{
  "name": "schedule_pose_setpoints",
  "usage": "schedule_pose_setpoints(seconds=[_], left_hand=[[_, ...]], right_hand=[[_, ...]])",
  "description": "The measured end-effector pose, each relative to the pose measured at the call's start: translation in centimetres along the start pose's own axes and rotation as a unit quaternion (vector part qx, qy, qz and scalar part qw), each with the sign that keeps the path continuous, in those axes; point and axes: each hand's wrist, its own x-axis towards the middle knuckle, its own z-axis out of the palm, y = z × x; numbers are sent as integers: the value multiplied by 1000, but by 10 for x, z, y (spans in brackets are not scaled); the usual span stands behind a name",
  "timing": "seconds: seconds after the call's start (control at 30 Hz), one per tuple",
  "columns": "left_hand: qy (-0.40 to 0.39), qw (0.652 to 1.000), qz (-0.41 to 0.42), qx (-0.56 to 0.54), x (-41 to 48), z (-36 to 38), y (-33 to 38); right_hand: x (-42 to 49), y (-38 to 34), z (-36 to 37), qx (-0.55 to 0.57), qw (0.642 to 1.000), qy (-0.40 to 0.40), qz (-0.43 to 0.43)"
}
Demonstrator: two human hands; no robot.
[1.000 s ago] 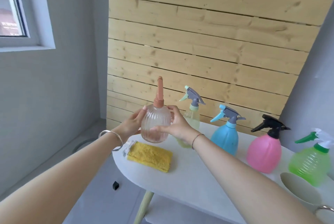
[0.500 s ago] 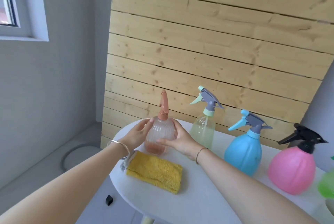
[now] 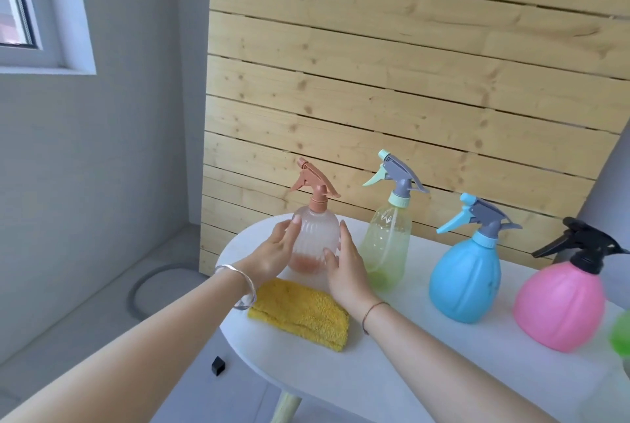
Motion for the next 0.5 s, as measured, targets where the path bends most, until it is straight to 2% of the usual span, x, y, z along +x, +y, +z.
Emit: schedule_pose_setpoints(seconds=[0.17, 0.37, 0.5], left_hand=[[-4, 1000, 6, -5, -7, 11, 9], [22, 999, 10, -37, -5, 16, 11], [21, 998, -5, -52, -4, 20, 10]], right_hand=[[10, -4, -5, 33, 997, -29, 55], [19, -15, -5, 57, 993, -63, 84], [5, -26, -11, 89, 993, -22, 71]])
